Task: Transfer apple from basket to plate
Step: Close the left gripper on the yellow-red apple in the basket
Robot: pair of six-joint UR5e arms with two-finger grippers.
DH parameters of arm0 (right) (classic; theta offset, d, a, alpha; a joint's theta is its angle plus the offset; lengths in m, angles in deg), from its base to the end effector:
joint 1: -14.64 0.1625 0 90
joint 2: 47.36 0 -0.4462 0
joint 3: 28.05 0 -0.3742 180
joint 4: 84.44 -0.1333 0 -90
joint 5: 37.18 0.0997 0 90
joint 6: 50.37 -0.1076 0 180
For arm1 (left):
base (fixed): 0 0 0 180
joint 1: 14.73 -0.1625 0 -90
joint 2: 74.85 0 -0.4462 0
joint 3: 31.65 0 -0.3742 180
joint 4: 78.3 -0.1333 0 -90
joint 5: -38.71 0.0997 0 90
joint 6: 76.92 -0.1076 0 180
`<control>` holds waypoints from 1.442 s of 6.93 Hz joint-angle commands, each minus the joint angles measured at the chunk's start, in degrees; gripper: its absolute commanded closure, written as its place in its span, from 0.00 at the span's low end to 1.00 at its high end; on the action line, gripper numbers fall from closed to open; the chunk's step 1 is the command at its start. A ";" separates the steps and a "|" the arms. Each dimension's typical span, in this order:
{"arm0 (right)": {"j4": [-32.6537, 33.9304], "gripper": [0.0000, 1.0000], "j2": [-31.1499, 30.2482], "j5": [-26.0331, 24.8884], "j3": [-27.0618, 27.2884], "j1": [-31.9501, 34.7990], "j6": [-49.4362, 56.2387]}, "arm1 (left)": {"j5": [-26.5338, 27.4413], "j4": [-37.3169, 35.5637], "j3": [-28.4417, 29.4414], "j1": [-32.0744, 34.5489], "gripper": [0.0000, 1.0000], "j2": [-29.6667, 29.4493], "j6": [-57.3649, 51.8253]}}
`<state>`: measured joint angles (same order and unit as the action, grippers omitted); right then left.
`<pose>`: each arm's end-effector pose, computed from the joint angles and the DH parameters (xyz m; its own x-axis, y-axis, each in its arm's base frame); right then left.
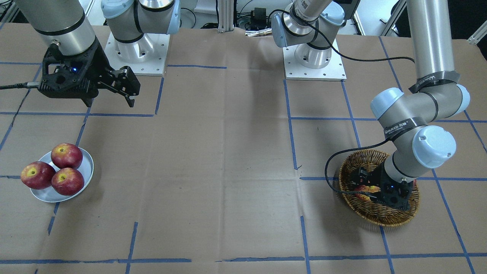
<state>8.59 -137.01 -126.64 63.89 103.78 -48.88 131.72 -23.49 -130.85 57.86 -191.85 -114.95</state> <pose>0.1271 -0.4797 0.4874 -0.9999 -0.0111 -0.0091 -0.0110 0.9999 -0.0132 0.0584 -0.6129 0.2299 -0.9351 0.3531 -0.0305 0.3516 0.9350 0.0462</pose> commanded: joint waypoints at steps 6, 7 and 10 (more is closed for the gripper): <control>-0.04 0.00 0.00 0.07 -0.01 0.07 0.00 | 0.15 0.21 0.50 0.88 0.50 0.10 0.85; -0.04 0.00 0.08 0.07 -0.01 -0.01 0.00 | -0.28 1.25 1.28 1.67 0.50 1.32 3.12; 0.05 0.00 0.09 0.07 -0.09 0.07 0.00 | -0.46 6.63 5.41 17.36 0.49 3.63 24.77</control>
<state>8.63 -136.93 -126.56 63.84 103.84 -48.88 131.29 -18.20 -127.16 68.60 -188.50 -99.16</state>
